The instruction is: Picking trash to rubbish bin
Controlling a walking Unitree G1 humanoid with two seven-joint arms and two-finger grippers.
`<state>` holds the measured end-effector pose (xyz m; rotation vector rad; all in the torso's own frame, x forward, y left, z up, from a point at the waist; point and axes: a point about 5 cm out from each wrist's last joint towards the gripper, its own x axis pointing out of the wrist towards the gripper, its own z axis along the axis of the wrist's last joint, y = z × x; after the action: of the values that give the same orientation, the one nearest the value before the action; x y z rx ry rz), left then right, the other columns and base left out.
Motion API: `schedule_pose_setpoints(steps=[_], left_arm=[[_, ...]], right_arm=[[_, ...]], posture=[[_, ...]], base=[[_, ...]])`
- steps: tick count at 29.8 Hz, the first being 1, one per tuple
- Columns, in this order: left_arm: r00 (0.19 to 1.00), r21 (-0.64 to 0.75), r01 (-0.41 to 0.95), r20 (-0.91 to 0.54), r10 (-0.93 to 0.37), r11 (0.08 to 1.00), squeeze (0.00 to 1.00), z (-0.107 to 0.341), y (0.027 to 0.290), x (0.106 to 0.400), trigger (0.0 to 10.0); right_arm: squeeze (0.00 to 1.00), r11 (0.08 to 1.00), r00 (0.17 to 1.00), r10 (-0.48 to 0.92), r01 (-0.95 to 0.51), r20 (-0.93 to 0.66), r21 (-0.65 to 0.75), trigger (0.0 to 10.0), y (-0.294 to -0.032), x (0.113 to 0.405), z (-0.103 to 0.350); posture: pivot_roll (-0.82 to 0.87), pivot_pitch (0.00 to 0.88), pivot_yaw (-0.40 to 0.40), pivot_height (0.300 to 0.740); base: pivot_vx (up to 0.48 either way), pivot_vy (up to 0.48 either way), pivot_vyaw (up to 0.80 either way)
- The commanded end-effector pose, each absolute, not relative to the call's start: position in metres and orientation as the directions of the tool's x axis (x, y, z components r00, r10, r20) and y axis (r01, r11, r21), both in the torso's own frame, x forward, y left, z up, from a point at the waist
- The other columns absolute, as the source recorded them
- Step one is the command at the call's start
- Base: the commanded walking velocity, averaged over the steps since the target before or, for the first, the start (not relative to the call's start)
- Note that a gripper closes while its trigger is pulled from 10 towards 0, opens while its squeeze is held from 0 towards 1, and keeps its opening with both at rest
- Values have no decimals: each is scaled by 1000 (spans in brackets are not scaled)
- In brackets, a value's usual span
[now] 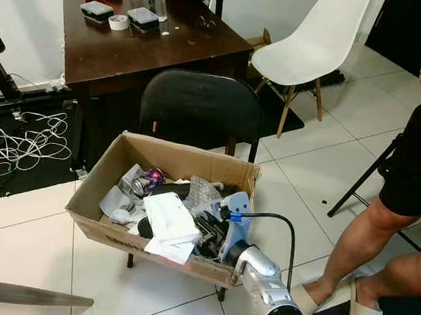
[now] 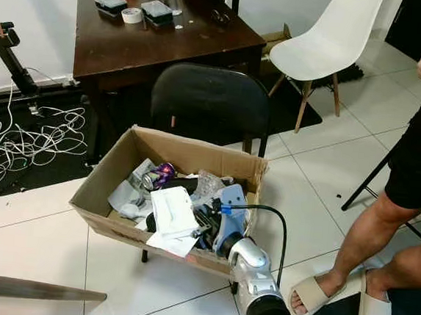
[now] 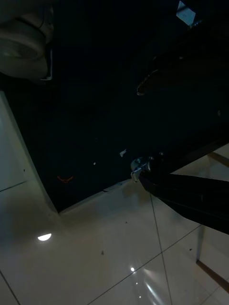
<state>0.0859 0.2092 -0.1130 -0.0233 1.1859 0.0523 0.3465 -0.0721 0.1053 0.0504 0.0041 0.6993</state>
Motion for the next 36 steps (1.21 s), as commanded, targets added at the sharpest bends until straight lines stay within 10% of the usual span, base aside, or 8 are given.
schedule_pose_setpoints(steps=[1, 12, 13, 15, 16, 25, 31, 36], left_arm=[[337, 27, -57, -940, 45, 998, 0, -115, 217, 71, 10000], [345, 15, -66, -938, 37, 998, 0, -114, 213, 77, 10000], [349, 10, -74, -937, 35, 997, 0, -114, 212, 79, 10000], [351, 5, -80, -936, 33, 997, 0, -114, 211, 80, 10000], [355, 1, -84, -934, 31, 996, 0, -114, 210, 81, 10000], [376, -8, -109, -926, 34, 994, 0, -113, 207, 89, 10000], [374, 4, -103, -927, 42, 995, 0, -112, 207, 94, 10000], [374, 5, -109, -926, 46, 994, 0, -112, 206, 95, 10000]], right_arm=[[984, 787, 785, 617, -617, -58, 33, 10000, -74, 342, 91], [1000, 905, 906, 424, -424, -5, -26, 10000, -103, 357, 106], [647, 894, 894, 448, -448, -7, -19, 10000, -102, 356, 106], [647, 884, 885, 466, -466, -13, -17, 10000, -101, 355, 106], [0, 882, 882, 471, -471, -25, -14, 10000, -102, 355, 103], [0, 979, 972, 7, -54, -235, -194, 10000, -184, 347, 67], [0, 902, 790, -430, 360, -437, -237, 10000, -289, 277, 15], [0, 885, 684, -463, 388, -563, -257, 10000, -300, 239, -15]], posture=[[2, 311, 110, 740], [-23, 279, 92, 740], [-26, 270, 85, 740], [-26, 267, 82, 740], [-28, 256, 74, 740], [-47, 211, 44, 740], [-89, 178, 34, 740], [-78, 167, 18, 740]], base=[[0, 0, 0], [0, 0, 0], [0, 0, 0], [0, 0, 0], [0, 0, 0], [0, 0, 0], [0, 0, 0], [0, 0, 0]])
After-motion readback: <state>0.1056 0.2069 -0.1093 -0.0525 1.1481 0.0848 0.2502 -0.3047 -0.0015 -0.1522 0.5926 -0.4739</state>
